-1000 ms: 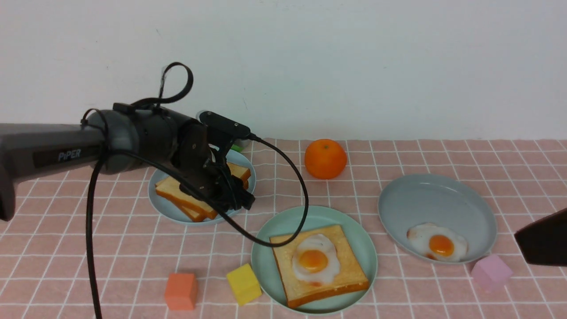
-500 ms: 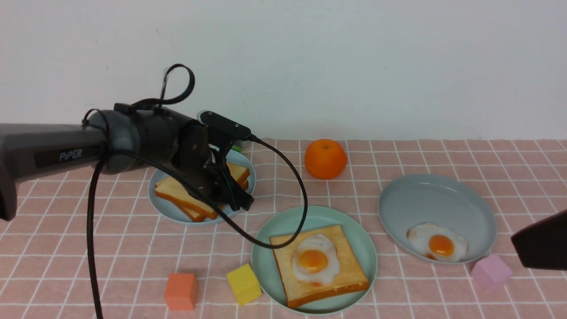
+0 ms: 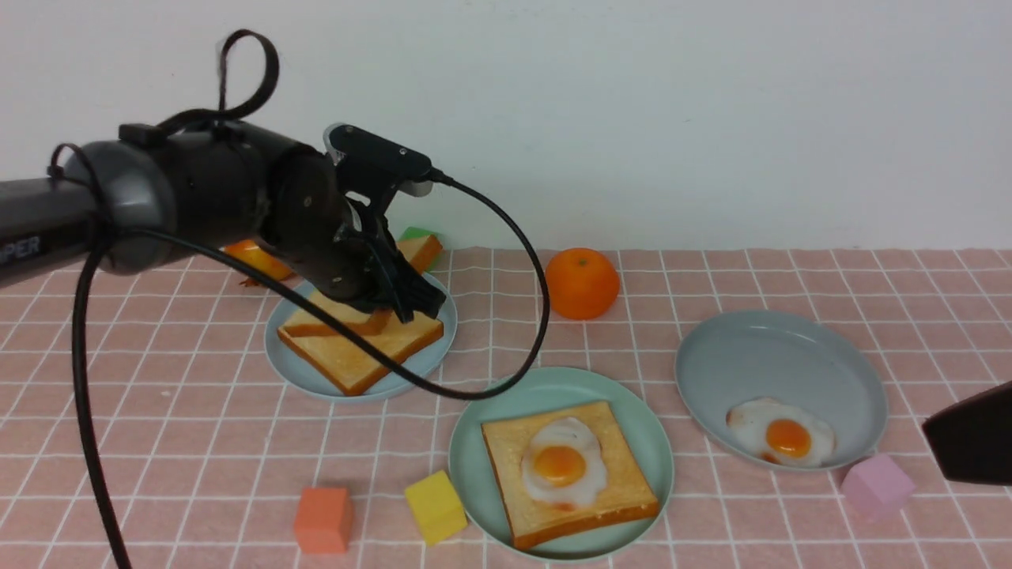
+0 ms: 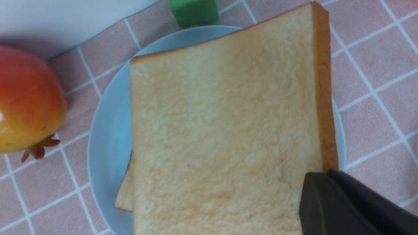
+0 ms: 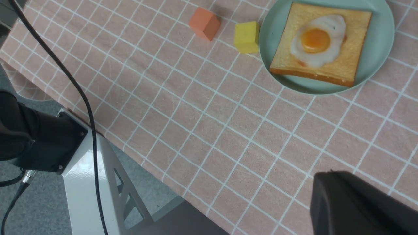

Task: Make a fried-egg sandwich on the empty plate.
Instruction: Use the left arm to place a slice of bread on the fried egg in the middle

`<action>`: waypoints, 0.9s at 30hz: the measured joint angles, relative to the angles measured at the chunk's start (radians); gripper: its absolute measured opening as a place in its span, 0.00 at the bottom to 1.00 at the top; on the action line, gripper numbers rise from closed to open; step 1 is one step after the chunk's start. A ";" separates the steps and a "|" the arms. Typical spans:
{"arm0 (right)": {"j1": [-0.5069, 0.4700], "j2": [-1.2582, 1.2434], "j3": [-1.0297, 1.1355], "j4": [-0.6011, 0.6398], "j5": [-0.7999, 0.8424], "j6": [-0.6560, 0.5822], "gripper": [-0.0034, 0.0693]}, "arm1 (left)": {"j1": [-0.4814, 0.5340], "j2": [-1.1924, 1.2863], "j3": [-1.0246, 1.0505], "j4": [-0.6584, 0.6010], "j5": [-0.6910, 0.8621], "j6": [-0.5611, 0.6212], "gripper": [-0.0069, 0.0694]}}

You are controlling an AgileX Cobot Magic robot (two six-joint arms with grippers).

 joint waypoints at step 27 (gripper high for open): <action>0.000 -0.226 0.000 -0.295 -0.012 0.130 0.06 | -0.278 -0.182 0.001 0.003 0.196 0.000 0.11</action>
